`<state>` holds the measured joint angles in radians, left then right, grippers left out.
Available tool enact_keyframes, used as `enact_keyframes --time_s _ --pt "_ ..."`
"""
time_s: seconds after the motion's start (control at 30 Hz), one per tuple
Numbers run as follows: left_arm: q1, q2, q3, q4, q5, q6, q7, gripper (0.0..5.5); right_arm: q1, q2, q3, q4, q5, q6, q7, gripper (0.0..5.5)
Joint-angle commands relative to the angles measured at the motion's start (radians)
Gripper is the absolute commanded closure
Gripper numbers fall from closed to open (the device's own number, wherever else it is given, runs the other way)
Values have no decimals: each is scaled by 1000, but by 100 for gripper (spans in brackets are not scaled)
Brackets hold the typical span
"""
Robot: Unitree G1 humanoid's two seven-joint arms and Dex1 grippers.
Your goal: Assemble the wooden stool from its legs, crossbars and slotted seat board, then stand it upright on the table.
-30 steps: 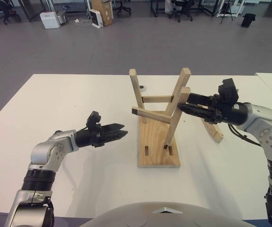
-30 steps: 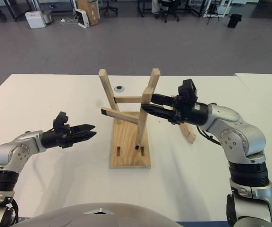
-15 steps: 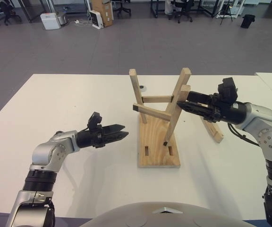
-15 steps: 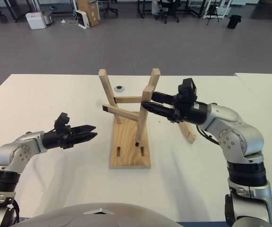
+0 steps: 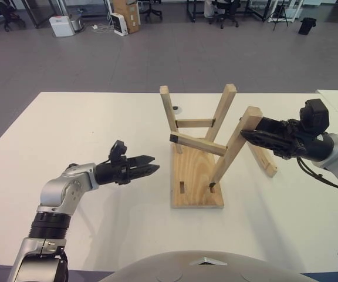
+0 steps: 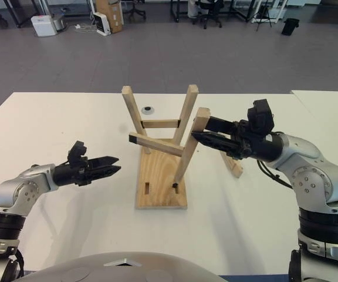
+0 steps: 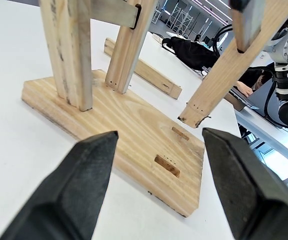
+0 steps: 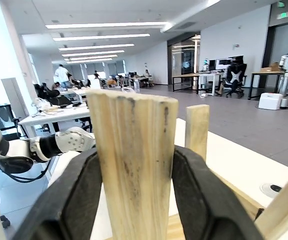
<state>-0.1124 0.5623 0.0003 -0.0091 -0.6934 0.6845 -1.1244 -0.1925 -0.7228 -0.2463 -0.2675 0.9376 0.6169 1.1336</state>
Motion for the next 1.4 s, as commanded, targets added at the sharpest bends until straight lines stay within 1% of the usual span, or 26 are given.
enact_keyframes --time_s 0.03,0.27,0.43,0.6,0.8,0.93,1.1,1.4 --pt "10 8 -18 -8 28 -14 -4 239 -27 47 17 29 -42 -111 65 348" --pt "16 27 -37 -5 54 -31 -26 239 -9 36 35 30 -85 -170 145 348" --pt "20 28 -48 -6 66 -34 -33 239 -15 5 38 11 -72 -144 183 348" --pt "30 28 -57 -9 69 -37 -35 239 -13 7 55 20 -107 -168 195 348" --pt "29 32 -62 -4 70 -45 -38 239 -41 16 60 60 -87 -139 213 348" --pt "19 35 -62 12 76 -47 -45 239 -36 2 66 31 -64 -85 213 348" --pt "2 36 -61 32 91 -50 -59 239 -26 -2 67 19 -63 -63 221 348" --pt "-32 50 -80 60 111 -54 -93 239 -43 -19 74 103 -116 -97 253 348"
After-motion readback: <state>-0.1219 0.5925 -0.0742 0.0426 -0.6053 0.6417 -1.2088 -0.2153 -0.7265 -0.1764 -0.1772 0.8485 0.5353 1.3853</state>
